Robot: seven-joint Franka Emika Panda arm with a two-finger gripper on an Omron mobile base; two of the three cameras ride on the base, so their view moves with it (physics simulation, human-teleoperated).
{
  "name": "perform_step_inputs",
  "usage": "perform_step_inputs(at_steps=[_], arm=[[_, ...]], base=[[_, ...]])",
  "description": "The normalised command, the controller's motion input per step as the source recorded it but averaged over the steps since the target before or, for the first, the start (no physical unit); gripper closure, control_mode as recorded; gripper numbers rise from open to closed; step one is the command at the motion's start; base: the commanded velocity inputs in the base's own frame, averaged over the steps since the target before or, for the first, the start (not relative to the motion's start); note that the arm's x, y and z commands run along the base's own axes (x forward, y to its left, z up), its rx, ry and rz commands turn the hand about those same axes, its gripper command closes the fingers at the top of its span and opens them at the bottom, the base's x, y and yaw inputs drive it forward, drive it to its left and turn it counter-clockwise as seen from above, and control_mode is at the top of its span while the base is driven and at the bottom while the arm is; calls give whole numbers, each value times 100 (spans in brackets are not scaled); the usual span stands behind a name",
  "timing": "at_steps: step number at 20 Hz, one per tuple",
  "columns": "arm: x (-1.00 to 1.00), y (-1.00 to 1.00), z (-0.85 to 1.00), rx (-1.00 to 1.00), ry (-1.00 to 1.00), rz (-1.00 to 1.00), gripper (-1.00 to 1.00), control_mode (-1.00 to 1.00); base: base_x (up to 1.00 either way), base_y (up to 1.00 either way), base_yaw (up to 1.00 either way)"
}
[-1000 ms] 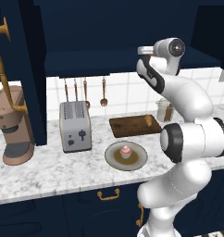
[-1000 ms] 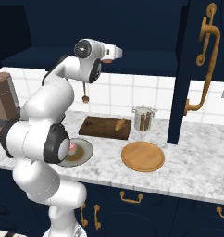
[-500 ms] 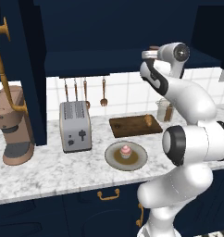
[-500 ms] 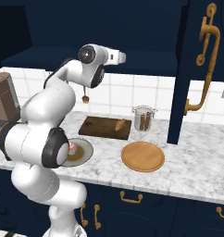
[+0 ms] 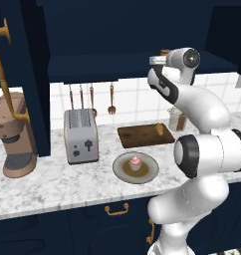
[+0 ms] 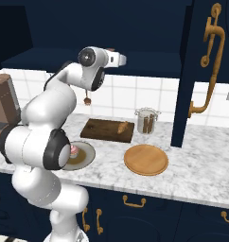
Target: From the different types of pastries on the counter, select a croissant and place it on the cutting board. Then retrieve a jar of jam from the cabinet and place it alongside the croissant on the cutting board.
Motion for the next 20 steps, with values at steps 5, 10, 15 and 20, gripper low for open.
perform_step_inputs(at_steps=[5,10,15,20], arm=[[22,1,0,0,0,0,-100,-100],[8,0,0,0,0,0,-100,-100],[13,0,-1,0,0,0,-100,-100],[1,3,-1,0,0,0,100,-100]], base=[[0,0,0],[0,0,0],[0,0,0],[0,0,0]])
